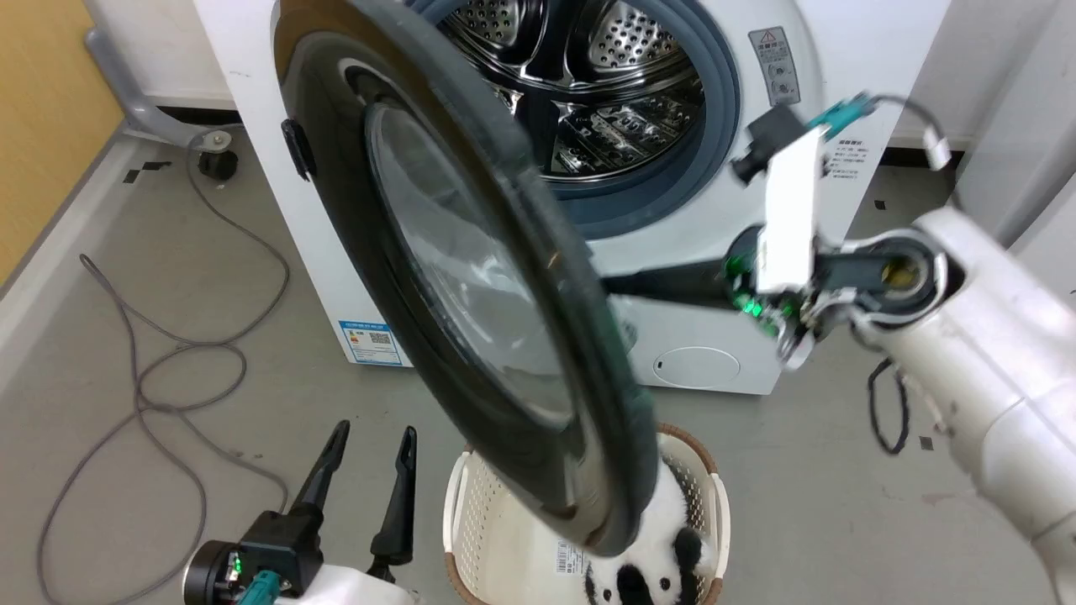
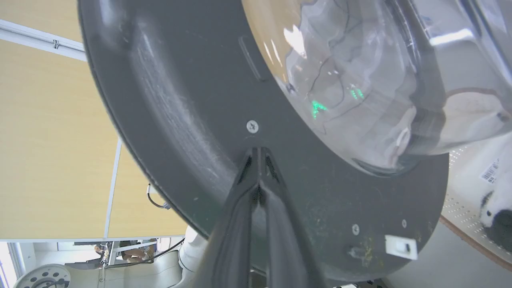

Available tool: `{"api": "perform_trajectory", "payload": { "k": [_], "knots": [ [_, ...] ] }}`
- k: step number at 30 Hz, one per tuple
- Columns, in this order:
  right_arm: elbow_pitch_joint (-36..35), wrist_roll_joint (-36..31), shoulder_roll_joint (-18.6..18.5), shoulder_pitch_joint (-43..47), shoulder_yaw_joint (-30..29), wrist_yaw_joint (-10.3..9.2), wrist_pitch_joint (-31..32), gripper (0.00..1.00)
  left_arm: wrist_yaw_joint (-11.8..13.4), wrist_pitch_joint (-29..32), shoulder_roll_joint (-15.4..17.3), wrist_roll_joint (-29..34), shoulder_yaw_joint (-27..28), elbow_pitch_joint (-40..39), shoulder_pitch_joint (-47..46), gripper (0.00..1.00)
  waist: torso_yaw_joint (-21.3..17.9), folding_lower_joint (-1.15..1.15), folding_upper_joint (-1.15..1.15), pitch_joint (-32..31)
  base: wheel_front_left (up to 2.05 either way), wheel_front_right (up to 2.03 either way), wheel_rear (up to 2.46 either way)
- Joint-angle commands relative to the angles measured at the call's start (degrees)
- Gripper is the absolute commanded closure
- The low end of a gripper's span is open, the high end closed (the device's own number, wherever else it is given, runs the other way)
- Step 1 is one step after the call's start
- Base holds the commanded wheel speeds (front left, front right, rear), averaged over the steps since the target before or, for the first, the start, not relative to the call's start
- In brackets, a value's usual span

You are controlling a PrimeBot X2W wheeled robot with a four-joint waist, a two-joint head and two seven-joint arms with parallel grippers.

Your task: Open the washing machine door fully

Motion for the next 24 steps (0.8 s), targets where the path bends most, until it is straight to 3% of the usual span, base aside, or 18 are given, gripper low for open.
{"api": "perform_trajectory", "payload": {
  "k": [1, 13, 17, 18, 24],
  "knots": [
    [-1.03, 0.87, 0.09, 1.51, 0.63, 0.07, -0.40, 1.00, 0.30, -0.29, 0.27, 0.22, -0.28, 0.14, 0.51, 0.00, 0.06, 0.01, 0.00, -0.02, 0.00, 0.00, 0.00],
    [-9.76, 7.50, -1.96, 4.36, 7.75, 0.07, -6.73, 1.00, 0.76, -0.25, 0.32, -0.32, -1.03, 0.36, 0.41, 0.00, -0.37, 0.01, 0.00, 0.48, 0.00, 0.00, 0.00],
    [-12.48, 8.61, -3.80, 6.39, 7.51, 0.07, -15.20, 1.00, 0.99, -0.26, 0.43, -0.59, -0.95, 0.56, 0.56, 0.00, -1.00, 0.01, 0.00, 0.35, 0.00, 0.00, 0.00],
    [-13.11, 8.52, -4.23, 7.23, 7.09, 0.07, -18.23, 0.04, 1.05, -0.26, 0.43, -0.63, -0.96, 0.64, 0.62, 0.00, -1.16, 0.01, 0.00, 0.25, 0.00, 0.00, 0.00],
    [-15.32, 8.20, -6.55, 14.63, 3.72, 0.07, -37.31, 0.00, 1.39, -0.28, 0.56, -0.88, -1.00, 0.94, 0.89, 0.00, -2.10, 0.01, 0.00, -0.21, 0.00, 0.00, 0.00]
  ]
}}
